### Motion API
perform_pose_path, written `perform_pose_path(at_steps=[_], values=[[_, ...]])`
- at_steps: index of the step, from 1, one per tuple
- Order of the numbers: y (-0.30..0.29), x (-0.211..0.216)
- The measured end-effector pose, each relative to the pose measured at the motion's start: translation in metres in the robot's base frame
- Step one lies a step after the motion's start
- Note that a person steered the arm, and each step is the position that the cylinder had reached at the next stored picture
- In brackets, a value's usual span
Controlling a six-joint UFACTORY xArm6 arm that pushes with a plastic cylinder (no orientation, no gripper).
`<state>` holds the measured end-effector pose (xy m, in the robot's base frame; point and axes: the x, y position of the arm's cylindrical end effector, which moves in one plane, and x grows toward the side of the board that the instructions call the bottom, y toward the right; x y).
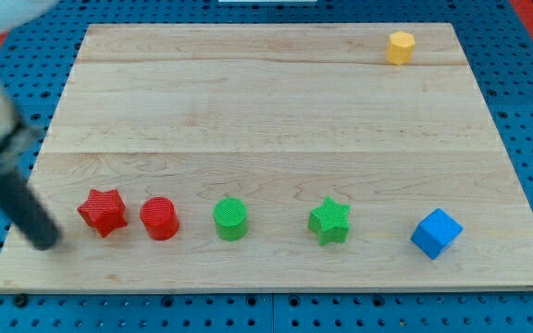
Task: Slide your arm towards center right
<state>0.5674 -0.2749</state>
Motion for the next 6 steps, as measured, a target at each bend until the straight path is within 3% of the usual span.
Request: perform_pose_path(at_steps=[2, 3, 4, 5, 6], values=[[-0.026, -0.019], [0.064, -0.11], [0.214, -0.151], [0.365, -0.151], [0.517, -0.181]])
